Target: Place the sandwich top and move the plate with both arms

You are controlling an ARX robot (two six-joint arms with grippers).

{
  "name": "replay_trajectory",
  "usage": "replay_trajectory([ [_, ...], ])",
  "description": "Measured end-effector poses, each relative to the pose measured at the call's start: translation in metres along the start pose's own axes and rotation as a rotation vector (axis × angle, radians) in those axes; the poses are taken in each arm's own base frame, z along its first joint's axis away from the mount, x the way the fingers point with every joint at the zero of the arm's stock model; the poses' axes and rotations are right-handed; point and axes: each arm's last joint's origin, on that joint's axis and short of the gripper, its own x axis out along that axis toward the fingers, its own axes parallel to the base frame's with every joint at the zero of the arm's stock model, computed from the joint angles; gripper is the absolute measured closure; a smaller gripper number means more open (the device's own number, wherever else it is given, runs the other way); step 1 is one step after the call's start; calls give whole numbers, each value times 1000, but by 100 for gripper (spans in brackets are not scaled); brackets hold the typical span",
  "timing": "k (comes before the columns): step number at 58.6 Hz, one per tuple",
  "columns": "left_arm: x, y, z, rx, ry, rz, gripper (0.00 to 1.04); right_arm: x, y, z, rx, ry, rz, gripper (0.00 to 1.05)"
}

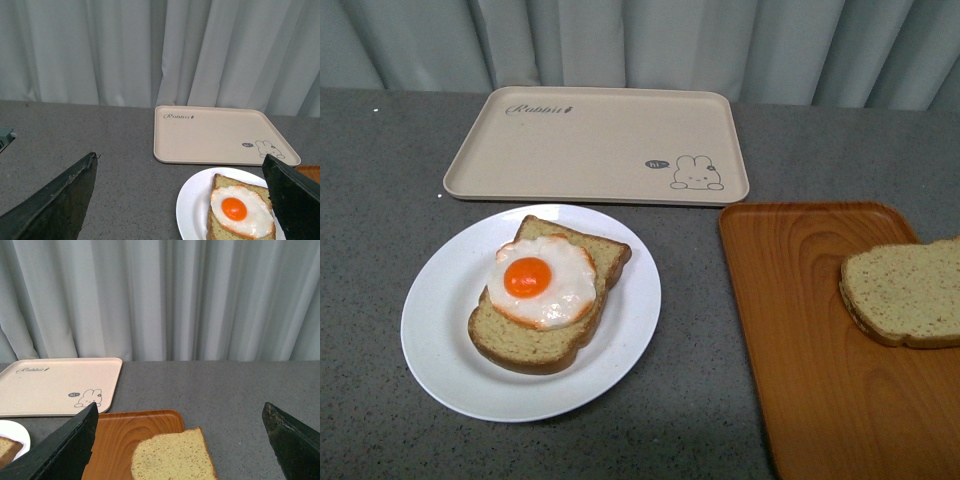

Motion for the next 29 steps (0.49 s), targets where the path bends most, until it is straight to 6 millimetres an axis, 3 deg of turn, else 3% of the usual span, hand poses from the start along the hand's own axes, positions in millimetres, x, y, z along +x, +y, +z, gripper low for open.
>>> replay_trajectory([
  [29,0,0,0,0,0,0,6,0,0,0,0,0,0,9],
])
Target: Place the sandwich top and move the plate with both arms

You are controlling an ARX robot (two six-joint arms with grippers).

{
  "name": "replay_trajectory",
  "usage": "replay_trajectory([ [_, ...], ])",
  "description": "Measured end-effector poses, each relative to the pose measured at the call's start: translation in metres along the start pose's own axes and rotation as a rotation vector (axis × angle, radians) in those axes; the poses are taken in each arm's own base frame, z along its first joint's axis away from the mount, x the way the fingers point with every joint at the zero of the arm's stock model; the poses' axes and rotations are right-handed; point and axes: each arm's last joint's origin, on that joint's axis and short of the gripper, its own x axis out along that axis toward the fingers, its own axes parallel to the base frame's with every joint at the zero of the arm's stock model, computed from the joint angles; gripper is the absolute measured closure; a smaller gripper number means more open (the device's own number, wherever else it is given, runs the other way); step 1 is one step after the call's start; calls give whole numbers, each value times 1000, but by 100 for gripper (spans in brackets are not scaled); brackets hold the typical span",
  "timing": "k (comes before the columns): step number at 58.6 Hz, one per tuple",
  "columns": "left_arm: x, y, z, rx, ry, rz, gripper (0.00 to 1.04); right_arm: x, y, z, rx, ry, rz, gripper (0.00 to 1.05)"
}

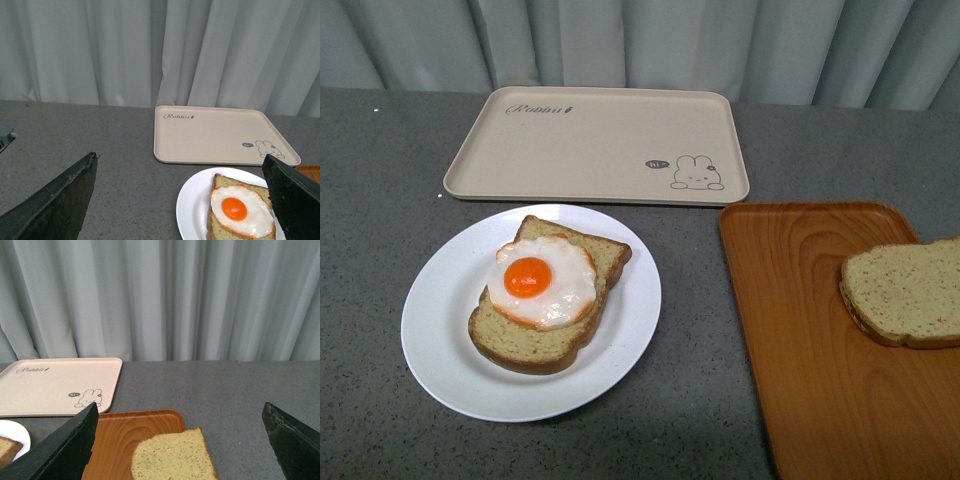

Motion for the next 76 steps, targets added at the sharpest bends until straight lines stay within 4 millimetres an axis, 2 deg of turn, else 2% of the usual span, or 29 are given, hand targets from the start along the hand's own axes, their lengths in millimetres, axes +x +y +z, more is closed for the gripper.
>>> replay_trajectory([
  [49,0,0,0,0,0,0,6,0,0,0,0,0,-1,9],
  [53,0,0,0,0,0,0,6,1,0,-1,-33,66,-111,9],
  [56,0,0,0,0,0,2,6,6,-3,-3,-65,126,-227,9],
  [61,0,0,0,0,0,0,6,18,-12,1,-70,156,-283,9],
  [68,0,0,0,0,0,0,6,43,-32,8,-44,215,-285,9],
  [76,0,0,0,0,0,0,6,75,-59,3,40,353,-248,9],
])
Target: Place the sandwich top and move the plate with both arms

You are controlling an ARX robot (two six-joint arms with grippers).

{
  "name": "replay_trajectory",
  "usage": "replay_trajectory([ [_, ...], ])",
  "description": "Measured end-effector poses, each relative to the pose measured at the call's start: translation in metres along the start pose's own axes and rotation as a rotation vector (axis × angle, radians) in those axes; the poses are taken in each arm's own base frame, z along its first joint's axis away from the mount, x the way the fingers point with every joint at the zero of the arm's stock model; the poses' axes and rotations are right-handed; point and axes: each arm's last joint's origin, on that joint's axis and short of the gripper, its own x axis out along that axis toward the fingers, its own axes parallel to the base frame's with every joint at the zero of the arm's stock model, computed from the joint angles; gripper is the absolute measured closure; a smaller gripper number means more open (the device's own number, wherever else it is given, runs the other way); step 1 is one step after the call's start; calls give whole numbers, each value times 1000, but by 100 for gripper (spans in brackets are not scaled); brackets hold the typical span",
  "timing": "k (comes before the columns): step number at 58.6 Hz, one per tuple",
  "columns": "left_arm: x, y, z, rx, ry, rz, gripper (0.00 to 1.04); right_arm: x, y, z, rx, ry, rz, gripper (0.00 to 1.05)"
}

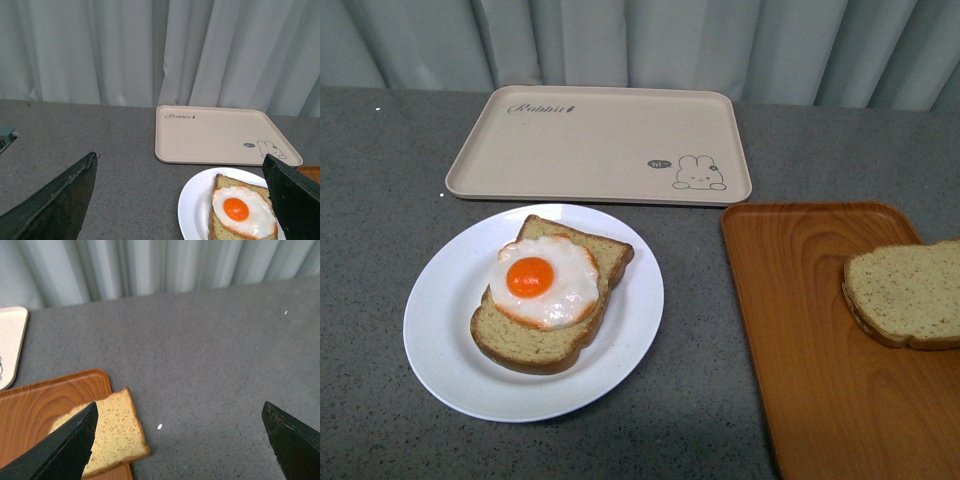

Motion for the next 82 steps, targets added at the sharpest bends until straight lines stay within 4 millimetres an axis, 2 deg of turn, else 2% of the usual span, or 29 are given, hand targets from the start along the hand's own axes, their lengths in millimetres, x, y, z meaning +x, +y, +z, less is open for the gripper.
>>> replay_trajectory([
  [11,0,0,0,0,0,0,6,43,-17,3,56,148,48,9],
  [30,0,0,0,0,0,0,6,97,-15,-9,114,412,178,9],
  [50,0,0,0,0,0,0,6,132,-6,-31,100,565,234,9],
  [82,0,0,0,0,0,0,6,181,11,-56,72,676,259,9],
])
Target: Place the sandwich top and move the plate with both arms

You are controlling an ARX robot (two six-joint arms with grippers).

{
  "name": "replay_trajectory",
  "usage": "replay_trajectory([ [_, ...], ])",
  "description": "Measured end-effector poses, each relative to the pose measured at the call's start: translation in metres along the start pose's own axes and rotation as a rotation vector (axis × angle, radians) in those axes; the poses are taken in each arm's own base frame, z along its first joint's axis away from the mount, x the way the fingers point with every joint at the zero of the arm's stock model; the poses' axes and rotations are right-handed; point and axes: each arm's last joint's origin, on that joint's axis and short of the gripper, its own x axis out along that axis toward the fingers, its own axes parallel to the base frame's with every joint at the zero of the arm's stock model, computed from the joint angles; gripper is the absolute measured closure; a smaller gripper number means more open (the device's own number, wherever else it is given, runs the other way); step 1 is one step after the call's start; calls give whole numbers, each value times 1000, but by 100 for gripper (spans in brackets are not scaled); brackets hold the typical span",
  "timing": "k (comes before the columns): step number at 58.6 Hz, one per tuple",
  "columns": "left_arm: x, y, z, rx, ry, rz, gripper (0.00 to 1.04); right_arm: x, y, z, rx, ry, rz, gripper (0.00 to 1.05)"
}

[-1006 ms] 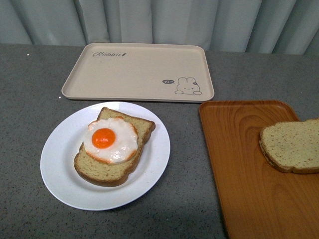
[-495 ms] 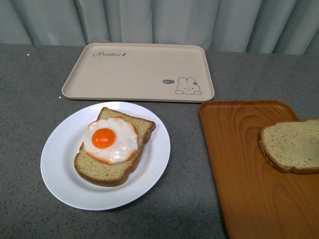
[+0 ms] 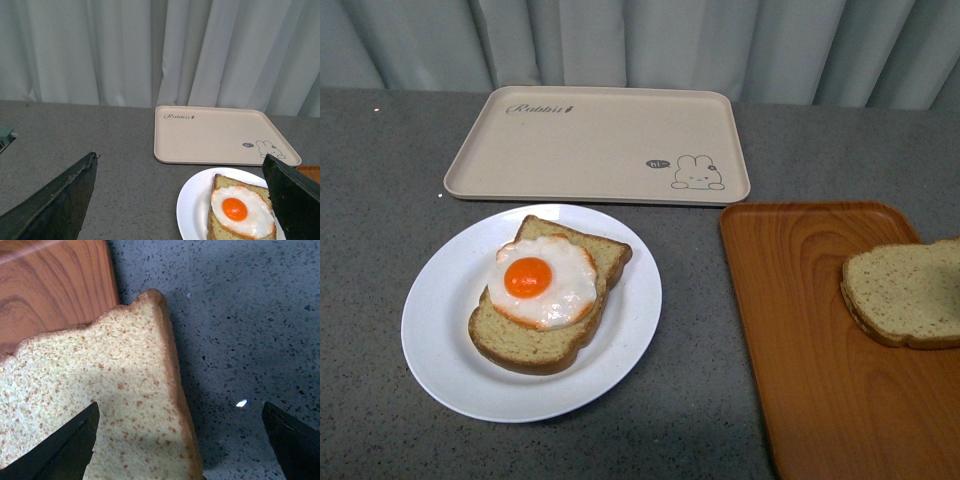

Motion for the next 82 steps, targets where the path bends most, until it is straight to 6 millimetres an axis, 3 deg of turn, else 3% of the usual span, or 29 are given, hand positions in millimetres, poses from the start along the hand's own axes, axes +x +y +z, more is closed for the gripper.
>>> replay_trajectory([
  [7,0,0,0,0,0,0,6,5,2,1,-2,8,2,10],
  [13,0,0,0,0,0,0,6,7,4,1,-6,15,-3,25],
  [23,0,0,0,0,0,0,6,8,7,2,-15,15,1,61],
  [34,0,0,0,0,0,0,6,8,7,3,-15,15,-1,86],
  [44,0,0,0,0,0,0,6,7,7,4,-15,9,0,102],
  [54,0,0,0,0,0,0,6,-2,11,9,-5,-19,10,102],
  [67,0,0,0,0,0,0,6,-47,37,37,8,-183,109,102],
  [74,0,0,0,0,0,0,6,-72,71,47,-25,-272,207,102],
  [82,0,0,0,0,0,0,6,-68,134,31,-92,-242,371,102],
])
